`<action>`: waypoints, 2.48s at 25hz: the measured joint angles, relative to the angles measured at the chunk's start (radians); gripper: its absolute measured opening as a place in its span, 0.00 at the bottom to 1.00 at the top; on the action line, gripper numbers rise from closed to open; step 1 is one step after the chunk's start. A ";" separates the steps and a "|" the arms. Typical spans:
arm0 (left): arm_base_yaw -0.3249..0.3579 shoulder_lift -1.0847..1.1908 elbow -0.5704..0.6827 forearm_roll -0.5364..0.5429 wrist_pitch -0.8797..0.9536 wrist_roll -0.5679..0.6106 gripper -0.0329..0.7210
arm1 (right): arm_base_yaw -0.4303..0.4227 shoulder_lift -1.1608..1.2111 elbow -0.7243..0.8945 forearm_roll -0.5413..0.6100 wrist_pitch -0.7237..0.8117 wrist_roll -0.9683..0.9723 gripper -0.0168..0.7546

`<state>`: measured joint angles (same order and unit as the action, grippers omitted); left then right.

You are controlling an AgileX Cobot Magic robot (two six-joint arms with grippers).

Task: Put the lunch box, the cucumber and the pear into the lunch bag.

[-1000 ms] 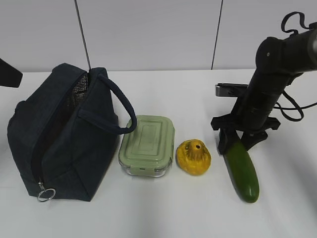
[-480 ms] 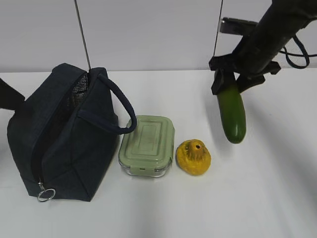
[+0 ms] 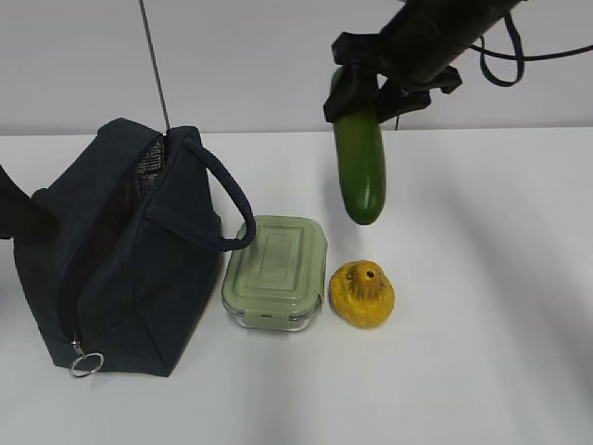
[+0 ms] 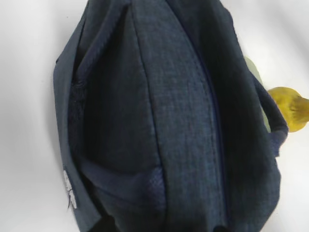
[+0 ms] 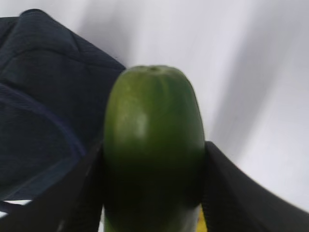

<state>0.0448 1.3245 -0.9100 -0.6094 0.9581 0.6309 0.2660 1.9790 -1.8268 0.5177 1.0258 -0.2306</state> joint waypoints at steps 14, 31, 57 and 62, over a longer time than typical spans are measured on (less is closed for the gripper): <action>0.000 0.073 0.000 -0.037 -0.018 0.000 0.05 | 0.230 0.001 -0.076 0.475 -0.293 -0.355 0.54; 0.000 0.073 0.000 -0.048 -0.029 0.000 0.05 | 0.267 0.235 -0.080 0.768 -0.373 -0.813 0.54; 0.000 0.073 0.000 -0.048 -0.030 0.001 0.05 | 0.125 0.006 -0.087 -0.402 0.193 0.036 0.76; 0.000 0.073 0.000 -0.048 -0.030 0.002 0.05 | 0.127 0.039 -0.022 -0.414 0.200 0.089 0.76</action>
<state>0.0448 1.3974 -0.9100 -0.6577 0.9283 0.6332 0.3927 2.0178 -1.8487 0.1038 1.2255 -0.1413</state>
